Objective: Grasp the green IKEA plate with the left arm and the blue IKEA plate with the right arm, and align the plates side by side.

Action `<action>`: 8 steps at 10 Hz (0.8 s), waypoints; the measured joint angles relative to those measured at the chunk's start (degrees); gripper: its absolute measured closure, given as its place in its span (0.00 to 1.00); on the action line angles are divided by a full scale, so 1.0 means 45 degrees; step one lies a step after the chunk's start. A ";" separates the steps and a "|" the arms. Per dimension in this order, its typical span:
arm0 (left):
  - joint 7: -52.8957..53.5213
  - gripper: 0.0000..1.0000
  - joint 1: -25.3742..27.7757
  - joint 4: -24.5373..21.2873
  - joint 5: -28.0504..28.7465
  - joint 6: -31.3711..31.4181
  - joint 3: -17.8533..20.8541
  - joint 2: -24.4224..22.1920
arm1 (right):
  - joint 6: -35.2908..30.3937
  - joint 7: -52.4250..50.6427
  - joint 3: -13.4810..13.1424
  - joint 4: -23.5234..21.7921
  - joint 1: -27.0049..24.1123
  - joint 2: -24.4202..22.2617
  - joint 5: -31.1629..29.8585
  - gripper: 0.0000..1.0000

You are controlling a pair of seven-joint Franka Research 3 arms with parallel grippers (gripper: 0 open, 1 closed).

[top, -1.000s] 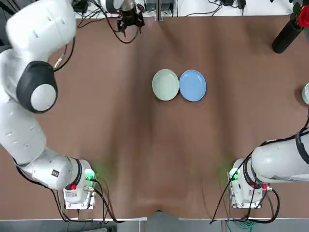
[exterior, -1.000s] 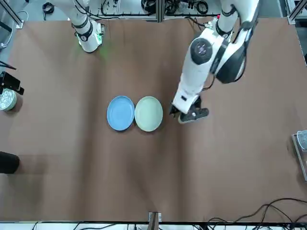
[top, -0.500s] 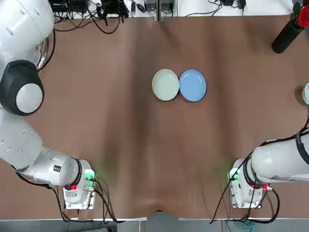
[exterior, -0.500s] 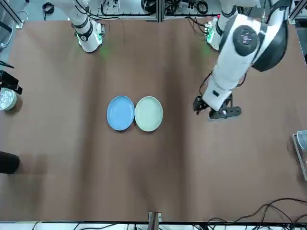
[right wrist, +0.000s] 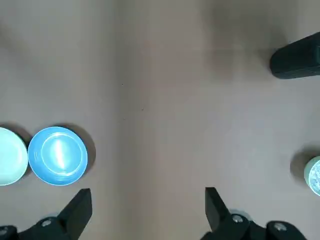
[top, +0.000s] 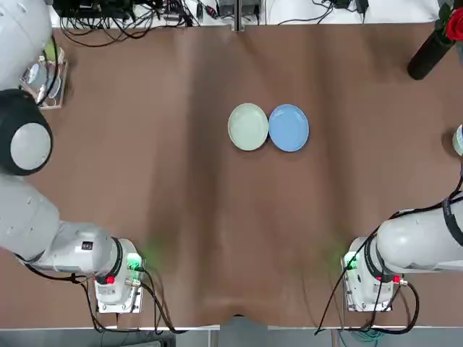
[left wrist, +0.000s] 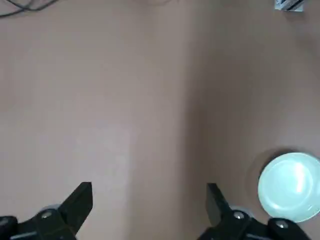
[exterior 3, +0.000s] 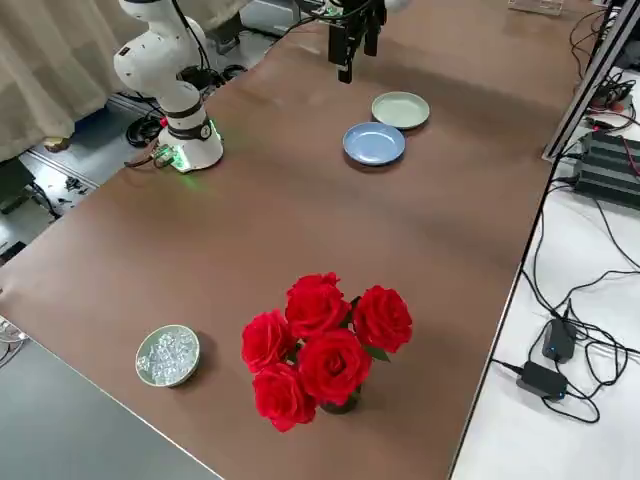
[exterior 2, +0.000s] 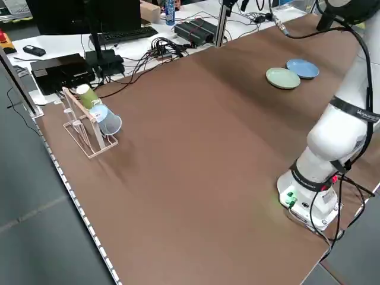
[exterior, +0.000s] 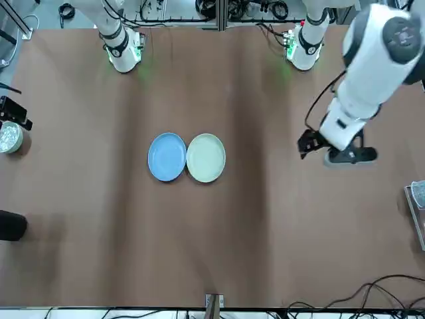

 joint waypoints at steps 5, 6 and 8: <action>0.2070 0.01 -0.0564 -0.0039 -0.0862 -0.1596 0.1917 -0.1244 | 0.0017 -0.0285 0.0000 0.0004 0.0112 0.0000 -0.0386 0.00; 0.2449 0.00 -0.0336 -0.0041 -0.0914 -0.1933 0.2018 -0.1350 | 0.0054 -0.0306 0.0000 0.0004 0.0115 0.0003 -0.0386 0.00; 0.2835 0.00 0.0184 -0.0041 -0.0923 -0.2315 0.2072 -0.1498 | 0.0205 -0.0347 0.0001 -0.0001 0.0135 0.0052 -0.0386 0.00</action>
